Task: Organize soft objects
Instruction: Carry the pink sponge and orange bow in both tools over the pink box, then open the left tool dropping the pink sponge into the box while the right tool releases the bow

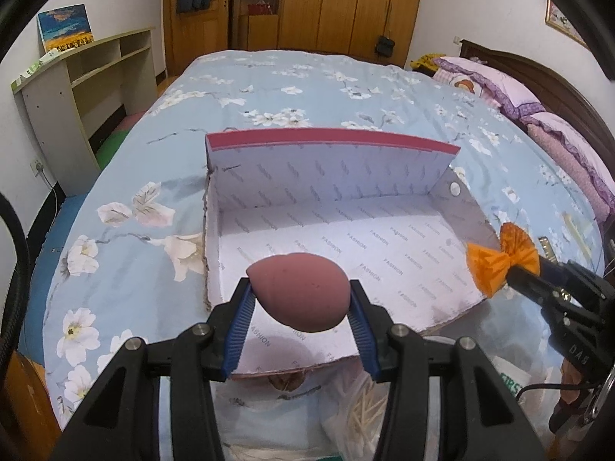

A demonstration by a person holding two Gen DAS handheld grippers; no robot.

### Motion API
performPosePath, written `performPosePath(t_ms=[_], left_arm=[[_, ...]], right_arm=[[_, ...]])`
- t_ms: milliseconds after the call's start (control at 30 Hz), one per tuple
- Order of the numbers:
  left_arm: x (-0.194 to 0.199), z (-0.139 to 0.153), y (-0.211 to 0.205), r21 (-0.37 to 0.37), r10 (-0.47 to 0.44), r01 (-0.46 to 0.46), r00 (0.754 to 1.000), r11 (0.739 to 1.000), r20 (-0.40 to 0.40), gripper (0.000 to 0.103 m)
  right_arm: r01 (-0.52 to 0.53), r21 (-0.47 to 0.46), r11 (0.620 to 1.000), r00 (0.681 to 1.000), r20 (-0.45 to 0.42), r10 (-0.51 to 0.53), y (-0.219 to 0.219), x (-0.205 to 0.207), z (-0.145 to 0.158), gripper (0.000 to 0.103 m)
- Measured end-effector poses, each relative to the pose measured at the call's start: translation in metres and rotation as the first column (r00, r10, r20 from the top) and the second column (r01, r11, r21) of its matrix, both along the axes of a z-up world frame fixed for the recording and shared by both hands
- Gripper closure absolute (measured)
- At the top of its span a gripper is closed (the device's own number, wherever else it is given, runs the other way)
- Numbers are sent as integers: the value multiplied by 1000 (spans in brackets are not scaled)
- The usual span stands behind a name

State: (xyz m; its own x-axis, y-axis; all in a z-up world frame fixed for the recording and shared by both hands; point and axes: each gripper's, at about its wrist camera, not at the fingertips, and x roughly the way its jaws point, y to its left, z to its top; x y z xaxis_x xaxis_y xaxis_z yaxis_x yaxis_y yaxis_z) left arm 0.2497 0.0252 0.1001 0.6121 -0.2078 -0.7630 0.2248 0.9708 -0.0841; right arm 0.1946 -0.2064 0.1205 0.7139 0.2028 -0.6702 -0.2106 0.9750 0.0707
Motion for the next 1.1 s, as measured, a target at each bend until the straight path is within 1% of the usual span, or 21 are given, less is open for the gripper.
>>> performPosePath(t_ms=[300,733,1033,1067,1100], left_arm=[[10,-14,-2,8,12,-12,1000,1000,-27,52],[14,-17,1,2,26,-26,998,1000,-53,51],[16,-17,2,5,38,-38,998,999,-56,43],[16,-17,2,6,39,-39,998,999,-57,42],[15,-17,2,8,40,-40,998,999,-56,42]], right_arm=[[12,-7,1000,1000,-17,-12,-1,7,-5,71],[25,1,1000,999,-23,-25,-3,11,-9,71],[23,-1,1000,1000,-20,-23,-4,12,-10,70],[23,0,1000,1000,-19,-23,-4,12,-10,69],[23,0,1000,1000,-18,-23,-4,12,-11,66]])
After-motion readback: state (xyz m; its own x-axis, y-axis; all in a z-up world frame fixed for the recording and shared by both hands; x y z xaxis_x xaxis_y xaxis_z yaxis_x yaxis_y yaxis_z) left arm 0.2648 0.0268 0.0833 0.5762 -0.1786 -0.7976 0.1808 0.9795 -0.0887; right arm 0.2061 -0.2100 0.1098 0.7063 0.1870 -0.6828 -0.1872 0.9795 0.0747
